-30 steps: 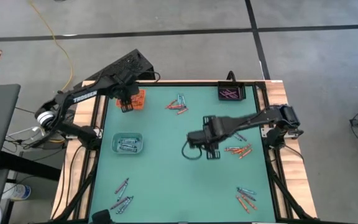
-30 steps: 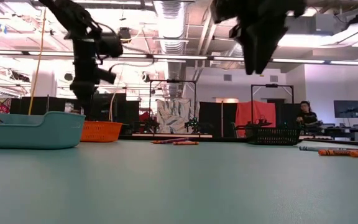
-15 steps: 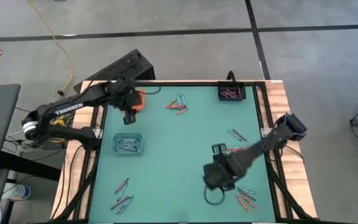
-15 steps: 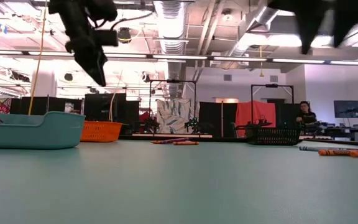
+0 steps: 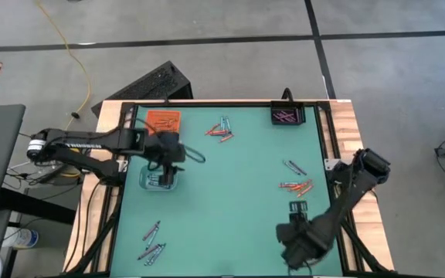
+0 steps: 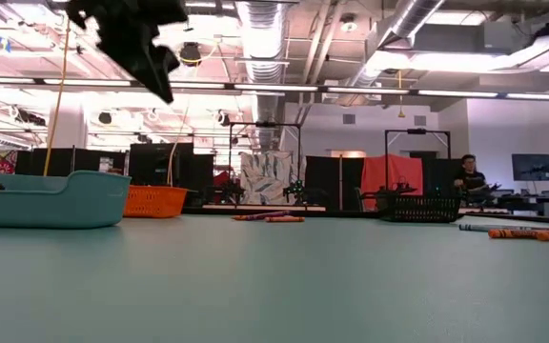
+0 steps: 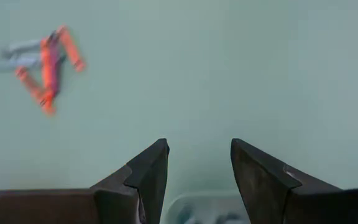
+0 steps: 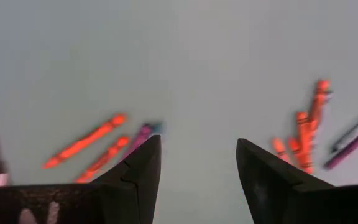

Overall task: Sort crayons
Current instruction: Put the orange crayon into the orange basket

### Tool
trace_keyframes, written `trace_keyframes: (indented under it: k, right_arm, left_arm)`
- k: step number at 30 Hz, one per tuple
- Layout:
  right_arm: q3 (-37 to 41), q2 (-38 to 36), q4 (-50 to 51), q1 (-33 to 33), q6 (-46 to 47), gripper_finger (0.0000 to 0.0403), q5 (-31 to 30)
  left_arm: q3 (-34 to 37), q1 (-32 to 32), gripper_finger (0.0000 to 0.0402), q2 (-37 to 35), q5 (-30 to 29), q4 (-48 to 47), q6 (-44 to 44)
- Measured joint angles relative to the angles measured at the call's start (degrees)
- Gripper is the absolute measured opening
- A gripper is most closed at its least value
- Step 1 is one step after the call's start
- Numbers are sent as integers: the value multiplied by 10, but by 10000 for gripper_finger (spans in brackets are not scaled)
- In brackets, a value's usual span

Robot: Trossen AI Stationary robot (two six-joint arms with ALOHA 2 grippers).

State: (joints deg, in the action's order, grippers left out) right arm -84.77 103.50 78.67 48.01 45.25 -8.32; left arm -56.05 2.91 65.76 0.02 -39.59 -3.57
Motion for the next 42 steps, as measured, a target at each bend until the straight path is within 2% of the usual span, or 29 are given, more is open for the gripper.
trace_keyframes:
  k: [7,12,16,20,24,28,32,37,42]
  right_arm:
    - [1,0,-71,72,141,200,-3]
    - [24,0,-142,104,241,200,-13]
    - [43,0,-162,119,321,200,-14]
    - [56,0,-174,134,388,200,-17]
    - [73,0,-193,150,466,194,-29]
    - [74,23,-241,168,492,179,-35]
    - [73,52,-296,178,489,160,-33]
    - [49,81,-262,186,495,141,-31]
    - [45,98,-257,194,517,130,-33]
  left_arm:
    - [0,-136,165,33,-55,115,58]
    - [0,-207,165,119,-75,230,42]
    - [0,-238,165,200,-79,328,6]
    - [-7,-243,165,270,-83,405,-16]
    - [-25,-241,165,329,-84,433,-45]
    - [-53,-235,165,369,-84,450,-75]
    - [-84,-228,165,393,-80,458,-93]
    - [-101,-218,165,395,-50,492,-102]
    - [-101,-214,165,394,-48,522,-100]
